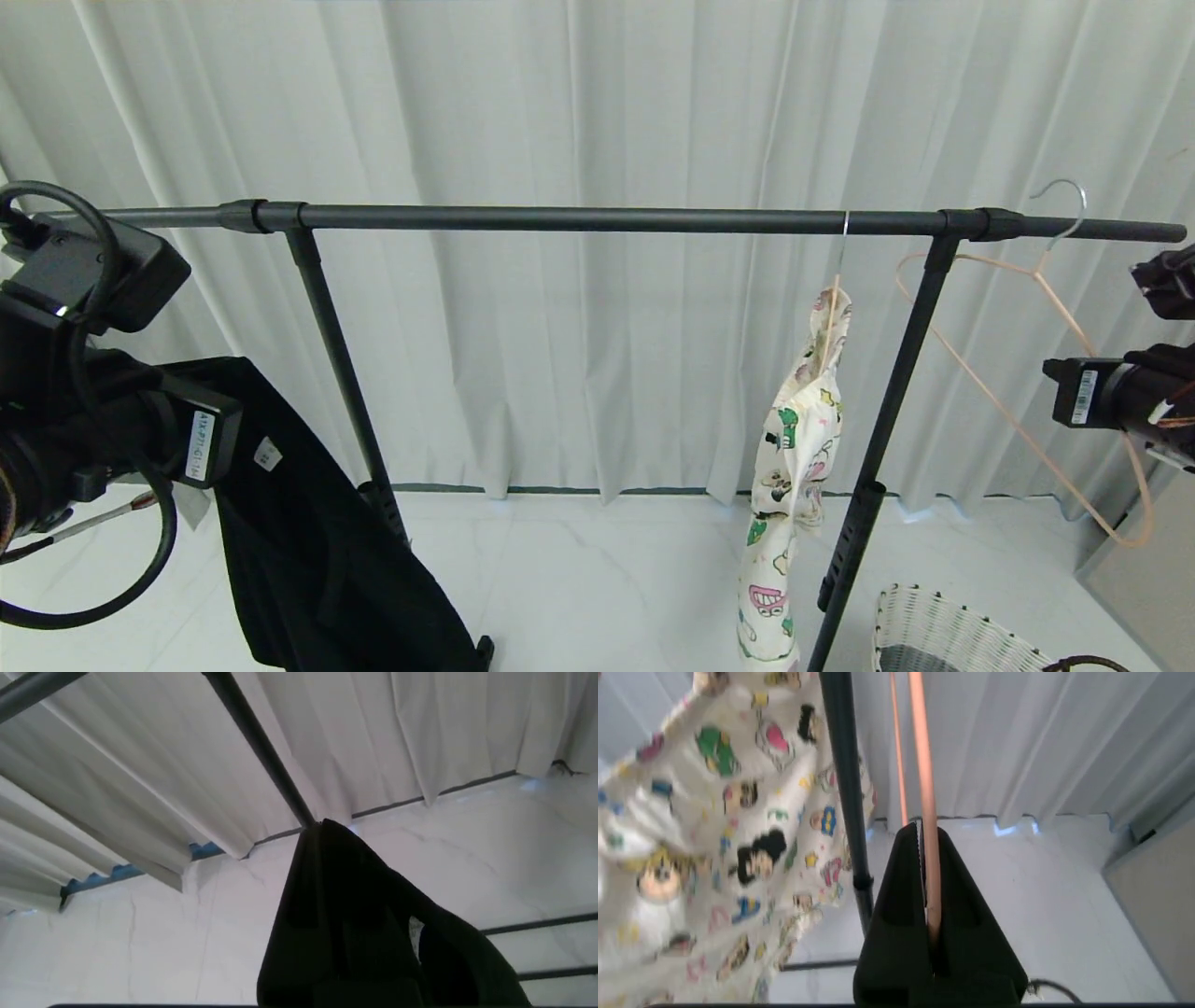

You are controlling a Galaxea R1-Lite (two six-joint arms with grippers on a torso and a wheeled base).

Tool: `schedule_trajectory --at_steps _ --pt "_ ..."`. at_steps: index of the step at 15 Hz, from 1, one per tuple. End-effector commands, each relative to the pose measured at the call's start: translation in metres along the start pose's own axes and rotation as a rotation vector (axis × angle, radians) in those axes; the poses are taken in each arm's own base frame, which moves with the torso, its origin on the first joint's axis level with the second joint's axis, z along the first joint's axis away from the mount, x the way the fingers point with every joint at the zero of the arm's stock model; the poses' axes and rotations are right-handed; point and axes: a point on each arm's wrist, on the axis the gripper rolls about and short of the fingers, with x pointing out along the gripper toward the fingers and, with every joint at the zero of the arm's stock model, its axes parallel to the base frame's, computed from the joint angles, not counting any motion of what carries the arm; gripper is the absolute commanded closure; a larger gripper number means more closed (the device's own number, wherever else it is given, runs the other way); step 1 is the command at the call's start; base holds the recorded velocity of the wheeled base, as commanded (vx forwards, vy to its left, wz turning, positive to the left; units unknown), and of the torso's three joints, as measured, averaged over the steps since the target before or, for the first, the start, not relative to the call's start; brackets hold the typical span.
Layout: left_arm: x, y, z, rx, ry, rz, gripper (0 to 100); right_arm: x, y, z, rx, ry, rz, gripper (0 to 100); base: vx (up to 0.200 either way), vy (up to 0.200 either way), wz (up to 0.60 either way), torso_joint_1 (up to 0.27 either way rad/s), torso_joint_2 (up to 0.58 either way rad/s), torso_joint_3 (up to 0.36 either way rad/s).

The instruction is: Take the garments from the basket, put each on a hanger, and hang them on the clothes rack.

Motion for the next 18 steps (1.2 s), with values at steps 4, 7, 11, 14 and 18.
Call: schedule_trajectory --at_steps 4,7,11,14,18 --pt "-0.001 0.001 0.001 -0.001 -0.005 0.003 100 -0.045 -0.005 -0.021 -0.016 0.005 0.009 100 -0.2 0.0 0.0 0.001 0.0 0.001" --pt "-0.001 0.0 0.0 0.0 -0.003 0.0 100 -0.065 -0.006 -0.022 -0.017 0.022 0.037 100 -0.2 0.0 0.0 -0.001 0.0 0.004" --pt "-0.001 -0.002 0.001 0.005 -0.007 -0.014 100 -0.097 -0.002 -0.018 -0.03 0.024 0.154 100 -0.2 0.0 0.0 0.001 0.0 0.004" --pt "-0.002 -0.008 0.0 0.018 -0.011 -0.045 100 -0.115 0.017 0.003 -0.067 0.009 0.341 100 -0.067 0.0 0.0 0.001 0.0 -0.001" --pt "-0.006 -0.041 -0.005 0.025 -0.018 -0.21 100 -0.128 0.05 0.002 -0.135 0.081 0.654 100 0.0 0.0 0.0 0.0 0.0 0.0"
